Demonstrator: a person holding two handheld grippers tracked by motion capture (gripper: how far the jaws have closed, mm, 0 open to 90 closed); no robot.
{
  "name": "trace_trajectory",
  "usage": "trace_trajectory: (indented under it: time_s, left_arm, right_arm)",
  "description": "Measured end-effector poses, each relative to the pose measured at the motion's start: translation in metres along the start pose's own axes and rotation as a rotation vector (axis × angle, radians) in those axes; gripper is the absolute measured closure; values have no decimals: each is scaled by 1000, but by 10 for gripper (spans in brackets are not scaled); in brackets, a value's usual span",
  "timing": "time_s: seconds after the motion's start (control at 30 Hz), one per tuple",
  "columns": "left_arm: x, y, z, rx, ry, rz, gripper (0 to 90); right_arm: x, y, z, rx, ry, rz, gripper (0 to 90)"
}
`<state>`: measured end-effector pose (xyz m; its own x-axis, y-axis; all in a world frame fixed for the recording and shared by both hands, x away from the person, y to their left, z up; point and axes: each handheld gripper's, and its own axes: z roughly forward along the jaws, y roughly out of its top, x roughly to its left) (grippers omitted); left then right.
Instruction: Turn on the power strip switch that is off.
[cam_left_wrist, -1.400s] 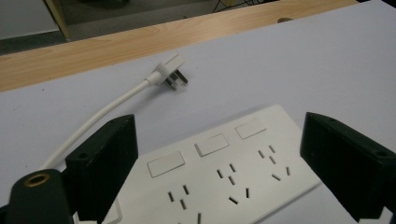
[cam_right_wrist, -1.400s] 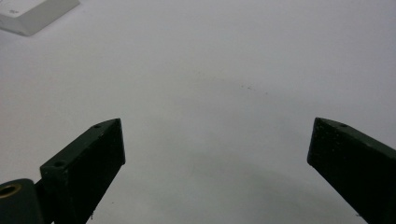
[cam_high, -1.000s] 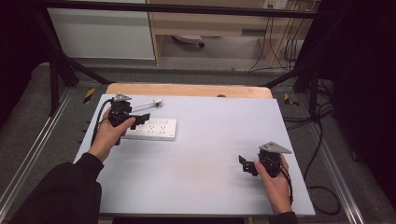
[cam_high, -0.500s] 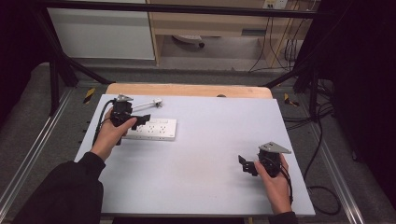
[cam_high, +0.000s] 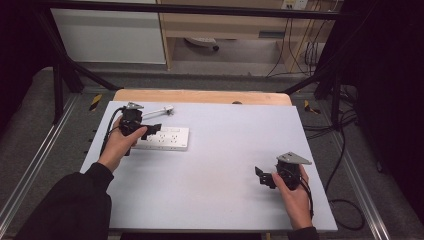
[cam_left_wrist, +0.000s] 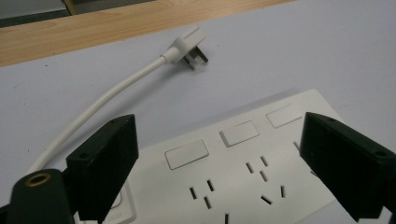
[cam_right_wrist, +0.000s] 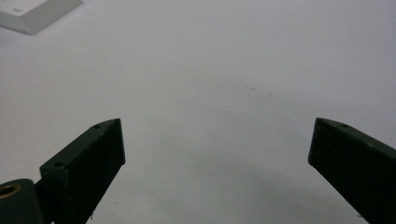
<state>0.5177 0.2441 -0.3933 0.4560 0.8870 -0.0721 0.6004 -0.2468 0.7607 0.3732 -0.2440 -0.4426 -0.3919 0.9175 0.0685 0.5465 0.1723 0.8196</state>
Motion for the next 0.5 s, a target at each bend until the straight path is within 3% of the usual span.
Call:
trace_trajectory:
  time_s: [0.5]
  left_arm:
    - [1, -8, 10, 51, 26, 17, 119]
  right_arm:
    - [1, 0, 0, 4, 10, 2, 41]
